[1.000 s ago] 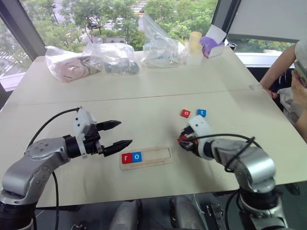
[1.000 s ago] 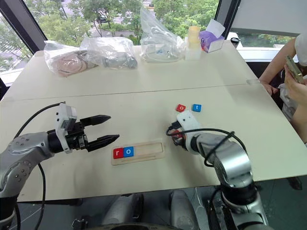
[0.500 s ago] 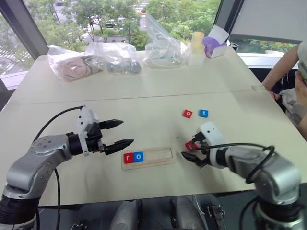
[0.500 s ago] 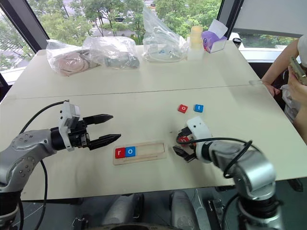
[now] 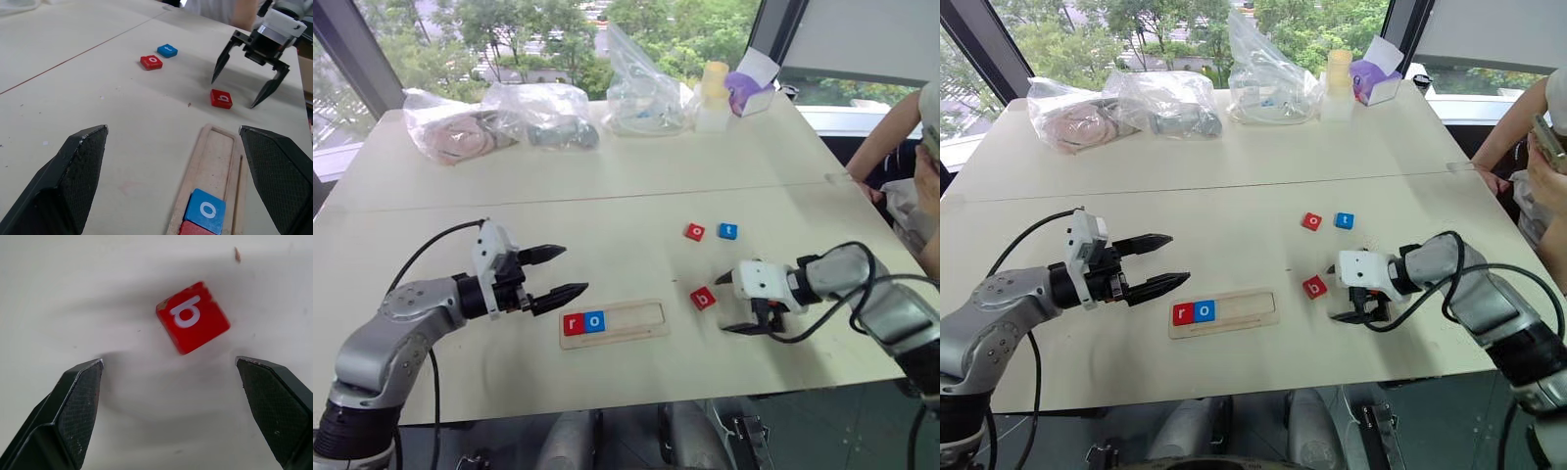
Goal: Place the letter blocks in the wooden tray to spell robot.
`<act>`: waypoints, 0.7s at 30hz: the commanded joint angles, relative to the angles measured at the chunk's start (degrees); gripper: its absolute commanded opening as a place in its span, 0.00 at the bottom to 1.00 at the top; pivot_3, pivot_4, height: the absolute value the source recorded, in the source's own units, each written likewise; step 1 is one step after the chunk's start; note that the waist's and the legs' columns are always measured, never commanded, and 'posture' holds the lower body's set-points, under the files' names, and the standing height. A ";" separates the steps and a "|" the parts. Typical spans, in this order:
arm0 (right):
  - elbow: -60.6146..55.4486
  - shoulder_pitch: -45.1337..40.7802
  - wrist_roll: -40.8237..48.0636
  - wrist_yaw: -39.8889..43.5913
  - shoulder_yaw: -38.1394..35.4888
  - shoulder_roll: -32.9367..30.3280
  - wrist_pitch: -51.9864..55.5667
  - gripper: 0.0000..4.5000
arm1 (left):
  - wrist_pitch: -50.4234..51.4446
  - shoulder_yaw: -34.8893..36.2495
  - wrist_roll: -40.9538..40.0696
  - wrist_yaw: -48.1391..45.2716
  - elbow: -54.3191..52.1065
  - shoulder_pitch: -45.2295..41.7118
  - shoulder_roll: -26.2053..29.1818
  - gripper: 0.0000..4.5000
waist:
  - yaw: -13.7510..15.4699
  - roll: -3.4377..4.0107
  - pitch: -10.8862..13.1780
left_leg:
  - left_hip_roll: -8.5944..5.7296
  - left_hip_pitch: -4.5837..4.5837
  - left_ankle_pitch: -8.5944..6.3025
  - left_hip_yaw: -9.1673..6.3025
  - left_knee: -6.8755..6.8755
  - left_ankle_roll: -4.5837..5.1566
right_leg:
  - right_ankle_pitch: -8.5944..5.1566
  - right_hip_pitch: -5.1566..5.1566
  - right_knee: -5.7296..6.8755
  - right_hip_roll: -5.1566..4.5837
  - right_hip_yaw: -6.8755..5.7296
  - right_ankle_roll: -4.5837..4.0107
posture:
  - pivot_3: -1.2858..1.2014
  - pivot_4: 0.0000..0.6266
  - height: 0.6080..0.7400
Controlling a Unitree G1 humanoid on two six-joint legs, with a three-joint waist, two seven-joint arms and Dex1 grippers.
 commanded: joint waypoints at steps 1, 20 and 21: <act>6.46 -3.25 -2.16 2.10 0.47 2.99 -5.72 0.99 | -1.16 1.69 -0.25 0.82 -2.24 0.39 -0.11 1.00 | 0.07 0.00 0.00 | 0.00 0.01 0.00 -0.01 0.00 0.00 | 0.00 0.02 0.00 0.00 -0.01 0.00 | 0.52 0.24 1.00; 17.24 -8.52 -4.96 9.70 0.79 12.73 -11.92 0.27 | -1.72 2.46 -0.24 2.67 -3.73 2.18 -0.35 1.00 | -0.12 -0.03 -0.03 | 0.01 0.21 0.02 -0.10 0.00 -0.05 | 0.04 0.21 0.03 0.03 -0.03 -0.06 | 0.52 0.24 1.00; 15.40 -8.40 -3.24 9.36 -0.22 13.40 -8.53 0.25 | -1.73 2.52 -0.24 2.69 -3.81 2.31 -0.30 1.00 | -0.12 -0.03 -0.03 | 0.01 0.22 0.02 -0.10 0.00 -0.05 | 0.03 0.23 0.03 0.03 -0.03 -0.06 | 0.52 0.24 1.00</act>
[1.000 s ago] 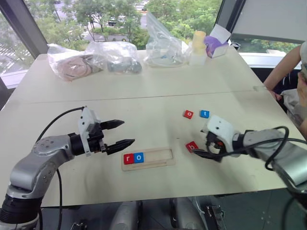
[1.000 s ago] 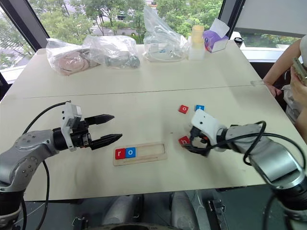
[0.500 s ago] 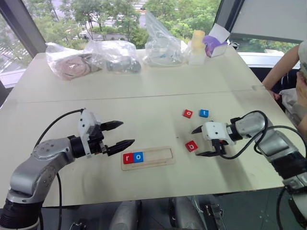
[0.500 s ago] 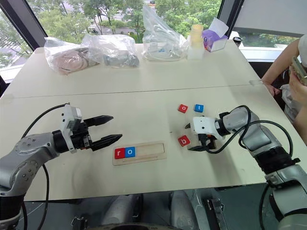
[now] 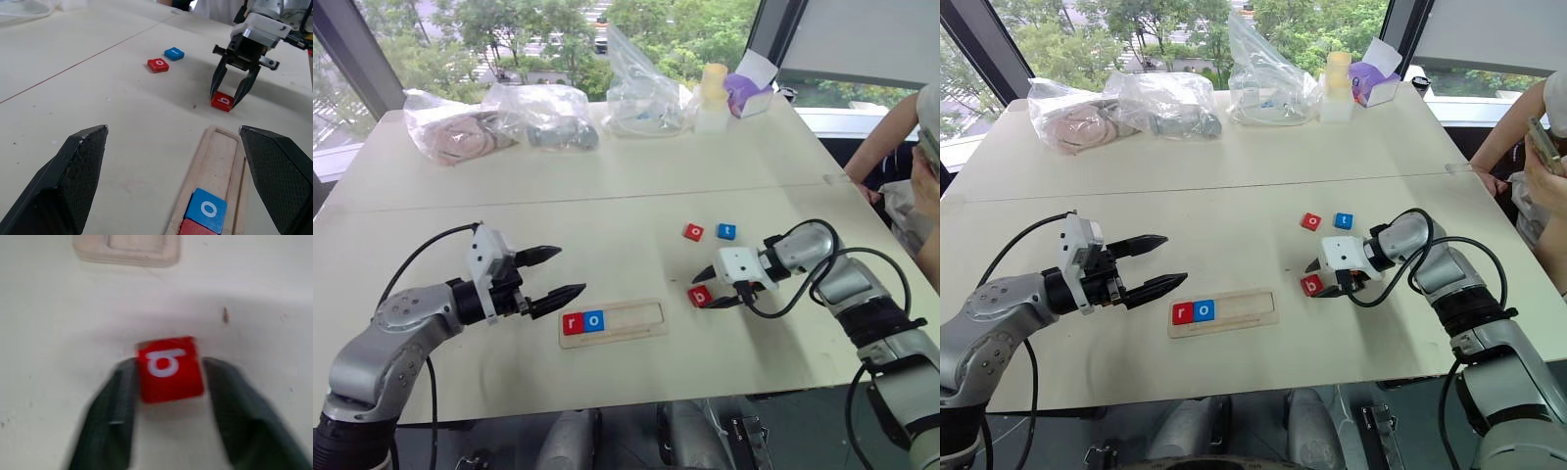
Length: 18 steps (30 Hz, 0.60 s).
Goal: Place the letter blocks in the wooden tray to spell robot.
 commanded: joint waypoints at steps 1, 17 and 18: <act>-4.47 0.52 3.34 -0.85 -1.87 2.41 9.14 0.26 | -1.02 1.31 -0.25 0.38 -1.94 0.34 -0.05 1.00 | -0.03 0.00 0.00 | 0.00 0.00 0.00 0.00 0.00 0.00 | 0.00 0.00 0.00 0.00 0.00 0.00 | 0.52 0.24 1.00; -35.97 -1.42 8.73 -10.58 5.16 7.64 47.21 0.26 | -0.65 1.68 -2.63 -4.39 -5.33 3.98 2.09 1.00 | 0.44 0.17 0.11 | -0.02 -0.35 -0.01 0.02 -0.02 -0.01 | 0.00 -0.40 0.01 -0.09 0.02 -0.01 | 0.52 0.24 1.00; -35.48 -1.50 7.56 -12.25 6.50 8.79 47.54 0.26 | -0.72 1.78 -2.69 -4.96 -5.67 4.32 2.51 1.00 | 0.42 0.17 0.10 | -0.02 -0.35 -0.01 0.02 -0.02 -0.02 | 0.00 -0.40 0.01 -0.09 0.02 -0.01 | 0.52 0.24 1.00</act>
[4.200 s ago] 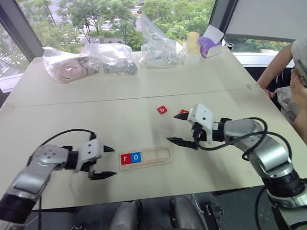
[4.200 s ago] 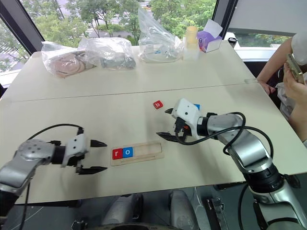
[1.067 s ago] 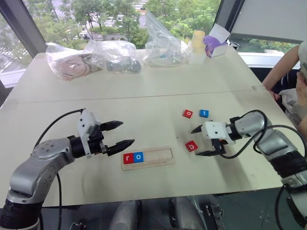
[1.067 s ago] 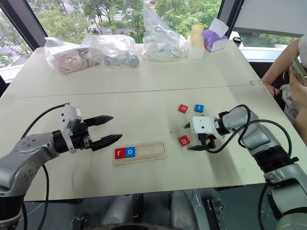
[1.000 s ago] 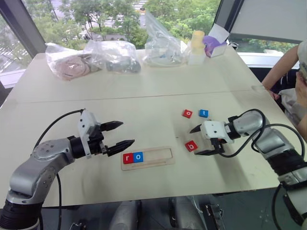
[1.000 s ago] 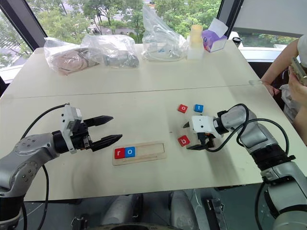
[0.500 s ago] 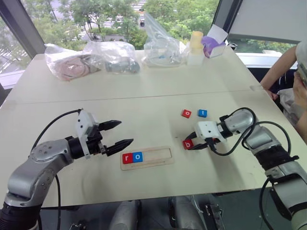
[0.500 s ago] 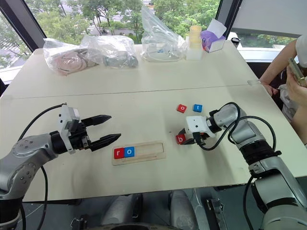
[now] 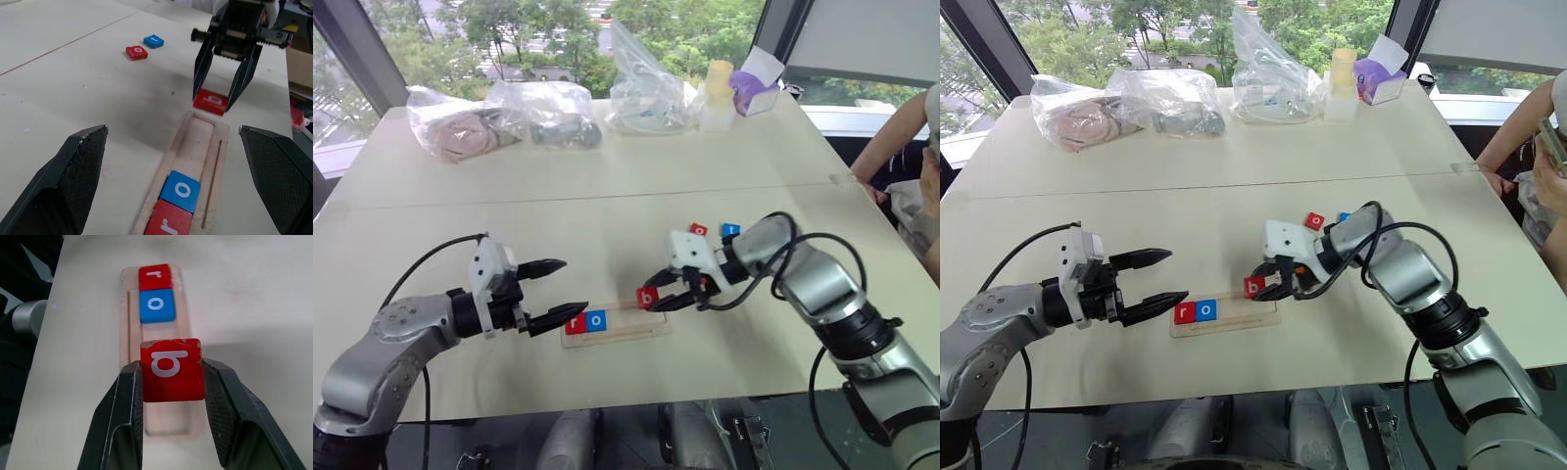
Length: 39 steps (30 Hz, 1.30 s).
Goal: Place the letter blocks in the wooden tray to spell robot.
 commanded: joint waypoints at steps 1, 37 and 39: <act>-0.69 -0.36 -2.97 -5.00 3.07 3.04 0.13 0.26 | -0.88 1.60 -1.31 -1.90 -3.13 1.01 1.56 1.00 | -0.08 -0.01 -0.01 | 0.00 0.00 0.00 0.00 0.00 0.00 | 0.00 0.00 0.00 0.00 0.00 0.00 | 0.52 0.24 1.00; -3.05 0.66 -4.73 -8.77 8.86 6.00 1.81 0.26 | -0.87 3.50 -1.45 -4.01 -3.03 1.85 5.69 1.00 | -0.21 0.00 0.00 | -0.01 -0.03 0.01 0.02 -0.03 0.00 | 0.02 -0.09 0.03 0.04 0.01 0.03 | 0.52 0.24 1.00; -2.85 0.64 -4.76 -8.91 9.03 6.16 1.76 0.26 | -0.77 3.68 -1.61 -3.85 -3.22 2.04 5.71 1.00 | -0.21 0.00 0.00 | -0.01 -0.04 0.01 0.02 -0.03 0.00 | 0.02 -0.09 0.03 0.04 0.01 0.03 | 0.52 0.24 1.00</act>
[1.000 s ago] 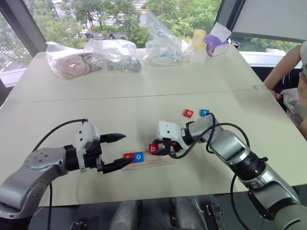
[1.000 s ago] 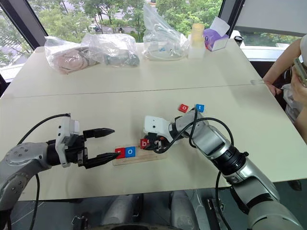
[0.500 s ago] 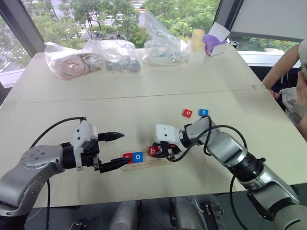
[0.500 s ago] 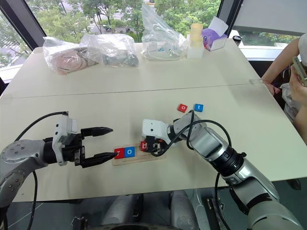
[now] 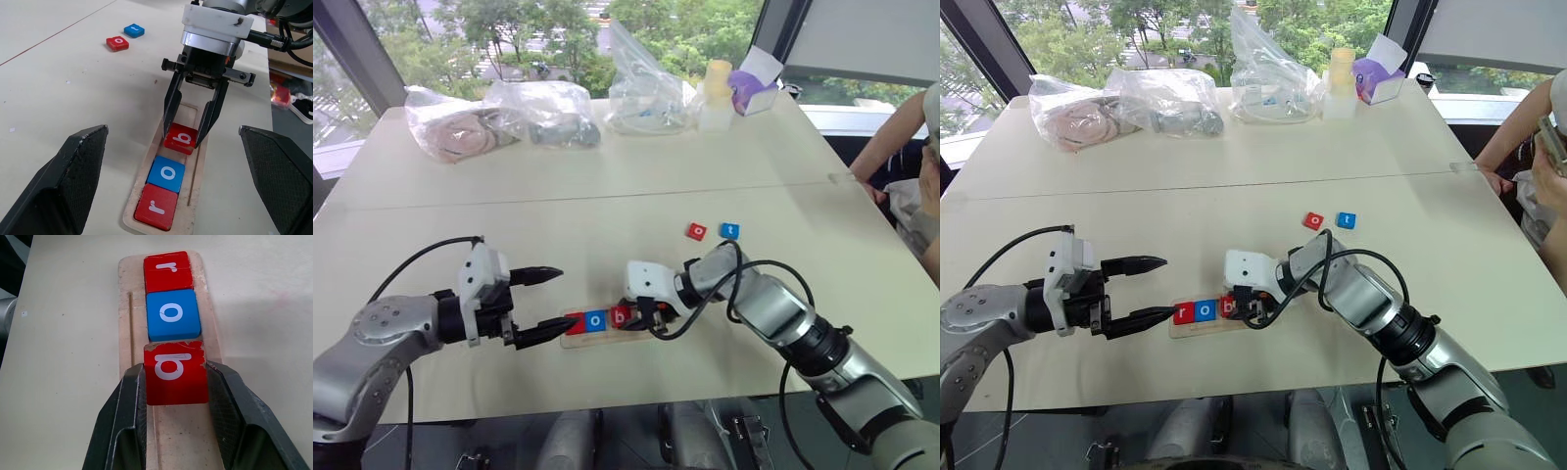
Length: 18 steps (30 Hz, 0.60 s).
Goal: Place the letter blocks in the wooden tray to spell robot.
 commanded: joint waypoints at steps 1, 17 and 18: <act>-1.90 -0.15 0.54 -0.11 0.03 0.77 -0.33 0.26 | 0.22 1.66 -0.91 0.26 -1.79 0.32 0.68 1.00 | 0.00 0.00 0.00 | 0.00 0.00 0.00 0.00 0.00 0.00 | 0.00 0.00 0.00 0.00 0.00 0.00 | 0.52 0.24 1.00; -1.63 -0.27 0.49 -0.41 0.54 1.52 -0.57 0.59 | 0.64 2.12 -1.18 0.65 -2.21 0.59 0.68 1.00 | 0.00 0.00 0.00 | 0.00 0.00 0.00 0.00 0.00 0.00 | 0.00 0.00 0.00 0.00 0.00 0.00 | 0.52 0.24 1.00; -1.61 -0.28 0.47 -0.43 0.55 1.55 -0.60 0.70 | 0.63 2.08 -1.16 0.70 -2.21 0.57 0.65 1.00 | 0.00 0.00 0.00 | 0.00 0.00 0.00 0.00 0.00 0.00 | 0.00 0.00 0.01 0.00 0.00 0.01 | 0.52 0.24 1.00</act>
